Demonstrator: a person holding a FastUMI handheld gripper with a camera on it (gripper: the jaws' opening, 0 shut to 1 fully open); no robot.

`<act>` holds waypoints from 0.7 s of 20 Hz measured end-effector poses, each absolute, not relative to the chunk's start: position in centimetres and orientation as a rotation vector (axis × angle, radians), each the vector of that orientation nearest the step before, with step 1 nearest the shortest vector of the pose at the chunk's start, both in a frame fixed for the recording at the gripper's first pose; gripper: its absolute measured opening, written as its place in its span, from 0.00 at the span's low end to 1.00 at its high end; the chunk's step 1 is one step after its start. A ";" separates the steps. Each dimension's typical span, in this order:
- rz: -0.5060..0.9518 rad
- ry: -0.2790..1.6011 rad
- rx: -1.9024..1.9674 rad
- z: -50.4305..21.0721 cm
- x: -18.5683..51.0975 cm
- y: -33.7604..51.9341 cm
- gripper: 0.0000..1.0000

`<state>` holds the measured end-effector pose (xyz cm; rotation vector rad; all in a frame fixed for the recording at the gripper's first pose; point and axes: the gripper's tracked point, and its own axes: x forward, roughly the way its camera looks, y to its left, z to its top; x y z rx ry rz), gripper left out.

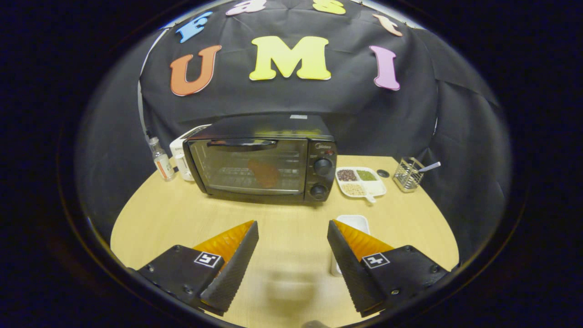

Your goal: Open the toaster oven, put the food inside, and close the toaster oven door.

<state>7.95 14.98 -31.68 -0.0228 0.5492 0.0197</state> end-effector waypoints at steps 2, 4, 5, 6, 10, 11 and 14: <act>-0.001 0.527 -0.026 -29.6 6.8 13.3 0.97; -0.030 0.473 -0.036 -25.9 5.8 11.0 0.97; -0.041 0.444 -0.037 -23.9 5.3 10.0 0.97; -0.049 0.414 -0.034 -21.7 4.9 8.9 0.97; -0.088 0.251 -0.014 -11.9 2.9 4.6 0.97; -0.094 0.212 0.000 -9.7 2.4 3.7 0.97; -0.071 0.133 0.042 -4.9 0.4 2.0 0.98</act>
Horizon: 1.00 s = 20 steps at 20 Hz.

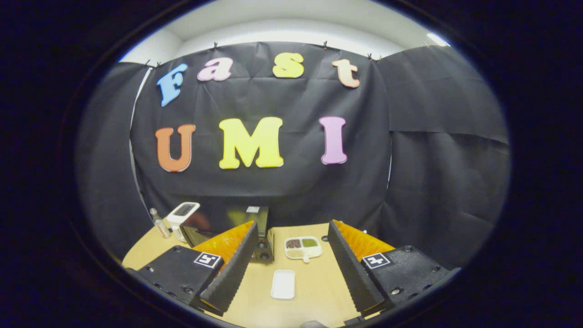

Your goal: Open the toaster oven, put the food inside, and close the toaster oven door.

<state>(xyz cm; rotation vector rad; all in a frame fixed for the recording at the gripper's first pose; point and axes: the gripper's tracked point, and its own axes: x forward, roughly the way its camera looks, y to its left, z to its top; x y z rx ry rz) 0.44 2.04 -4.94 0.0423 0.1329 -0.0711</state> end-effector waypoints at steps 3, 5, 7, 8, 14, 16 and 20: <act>-0.045 0.063 0.034 -1.8 -1.1 0.3 0.98; -0.032 0.049 0.011 -1.3 -2.0 -0.4 0.98; -0.022 0.029 -0.005 -0.8 -2.9 -0.9 0.98; -0.016 0.020 -0.008 -0.4 -3.3 -0.9 0.98; 0.015 -0.001 -0.007 -0.1 -4.4 -1.0 0.98; 0.020 -0.001 0.001 -0.2 -4.6 -0.8 0.98; 0.021 0.002 0.014 -0.5 -4.7 -0.8 0.98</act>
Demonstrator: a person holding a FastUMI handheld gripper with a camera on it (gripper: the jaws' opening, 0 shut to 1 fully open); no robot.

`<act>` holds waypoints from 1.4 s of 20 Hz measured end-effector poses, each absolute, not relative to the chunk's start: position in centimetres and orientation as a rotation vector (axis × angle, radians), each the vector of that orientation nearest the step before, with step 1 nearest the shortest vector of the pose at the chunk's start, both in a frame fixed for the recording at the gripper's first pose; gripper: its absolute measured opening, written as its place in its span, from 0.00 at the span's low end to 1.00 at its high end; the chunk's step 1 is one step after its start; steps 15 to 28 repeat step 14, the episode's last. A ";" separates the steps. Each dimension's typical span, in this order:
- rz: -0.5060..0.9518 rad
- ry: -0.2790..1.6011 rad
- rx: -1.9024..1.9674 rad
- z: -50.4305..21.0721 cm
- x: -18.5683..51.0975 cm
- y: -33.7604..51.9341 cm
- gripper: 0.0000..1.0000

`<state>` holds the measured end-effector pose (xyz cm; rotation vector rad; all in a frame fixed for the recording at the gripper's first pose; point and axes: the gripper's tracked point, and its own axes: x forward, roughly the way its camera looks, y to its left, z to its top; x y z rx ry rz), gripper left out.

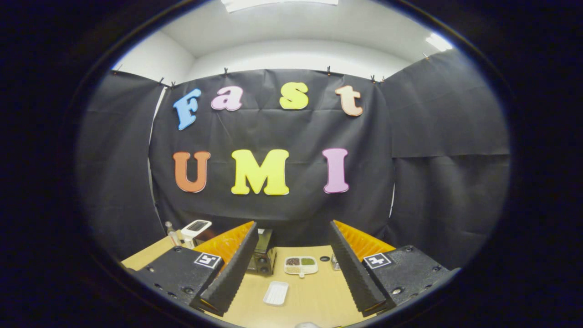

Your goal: Open the toaster oven, put the food inside, and close the toaster oven door.

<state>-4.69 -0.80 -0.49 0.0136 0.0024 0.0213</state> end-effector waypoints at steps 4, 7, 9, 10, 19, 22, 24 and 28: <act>0.007 0.005 0.013 -0.6 -4.8 -1.3 0.98; -0.001 0.000 0.009 -0.6 -5.1 -1.6 0.98; -0.004 -0.001 0.007 -0.6 -5.3 -1.6 0.98; -0.007 0.001 0.006 -0.6 -5.5 -1.7 0.98; -0.005 -0.005 -0.003 -0.4 -5.8 -1.7 0.98; -0.005 -0.005 -0.003 -0.4 -5.8 -1.7 0.98; -0.005 -0.005 -0.003 -0.4 -5.8 -1.7 0.98; -0.005 -0.005 -0.003 -0.4 -5.8 -1.7 0.98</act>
